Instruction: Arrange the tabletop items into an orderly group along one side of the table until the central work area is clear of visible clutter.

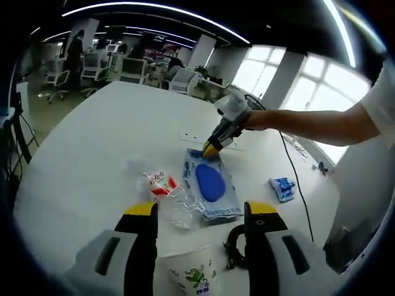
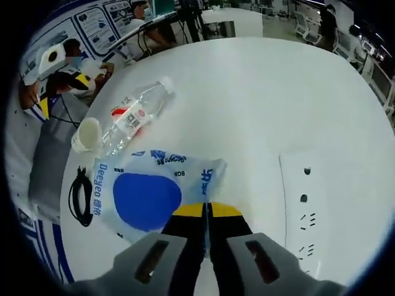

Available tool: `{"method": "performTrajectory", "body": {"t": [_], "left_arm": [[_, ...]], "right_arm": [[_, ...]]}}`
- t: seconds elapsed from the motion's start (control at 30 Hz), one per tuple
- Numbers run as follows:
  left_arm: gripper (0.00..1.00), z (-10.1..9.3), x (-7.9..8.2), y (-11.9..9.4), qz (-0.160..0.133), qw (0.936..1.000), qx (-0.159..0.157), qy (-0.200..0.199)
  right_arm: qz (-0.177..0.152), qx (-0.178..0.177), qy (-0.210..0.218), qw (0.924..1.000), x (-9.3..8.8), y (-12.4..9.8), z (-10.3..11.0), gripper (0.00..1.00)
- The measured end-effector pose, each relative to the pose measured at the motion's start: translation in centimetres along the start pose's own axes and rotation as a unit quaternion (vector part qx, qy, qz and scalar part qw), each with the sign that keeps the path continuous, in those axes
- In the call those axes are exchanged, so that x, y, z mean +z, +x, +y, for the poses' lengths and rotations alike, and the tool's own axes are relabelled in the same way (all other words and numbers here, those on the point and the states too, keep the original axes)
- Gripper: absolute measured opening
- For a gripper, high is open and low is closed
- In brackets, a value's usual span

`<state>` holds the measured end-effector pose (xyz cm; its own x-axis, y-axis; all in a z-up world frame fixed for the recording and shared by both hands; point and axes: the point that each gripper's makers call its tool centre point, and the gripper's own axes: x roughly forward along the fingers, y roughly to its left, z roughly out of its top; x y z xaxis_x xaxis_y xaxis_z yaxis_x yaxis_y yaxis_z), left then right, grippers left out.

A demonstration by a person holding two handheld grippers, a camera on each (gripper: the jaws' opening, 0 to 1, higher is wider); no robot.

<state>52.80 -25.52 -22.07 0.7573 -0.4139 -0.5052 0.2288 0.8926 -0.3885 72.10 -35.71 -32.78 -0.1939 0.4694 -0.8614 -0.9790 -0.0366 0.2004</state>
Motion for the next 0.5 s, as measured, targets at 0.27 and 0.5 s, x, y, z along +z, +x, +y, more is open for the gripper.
{"method": "performTrajectory", "body": {"t": [0.27,0.5], "left_arm": [[0.56,-0.7,0.2,0.3,0.000,1.0000,-0.006,0.005],[0.54,-2.0,-0.1,0.6,0.004,0.9998,-0.018,0.012]], "right_arm": [[-0.002,-0.008,0.009,0.9999,-0.7,-0.6,-0.3,0.00],[-0.009,-0.021,0.027,0.9994,-1.7,-1.6,-0.3,0.00]]}}
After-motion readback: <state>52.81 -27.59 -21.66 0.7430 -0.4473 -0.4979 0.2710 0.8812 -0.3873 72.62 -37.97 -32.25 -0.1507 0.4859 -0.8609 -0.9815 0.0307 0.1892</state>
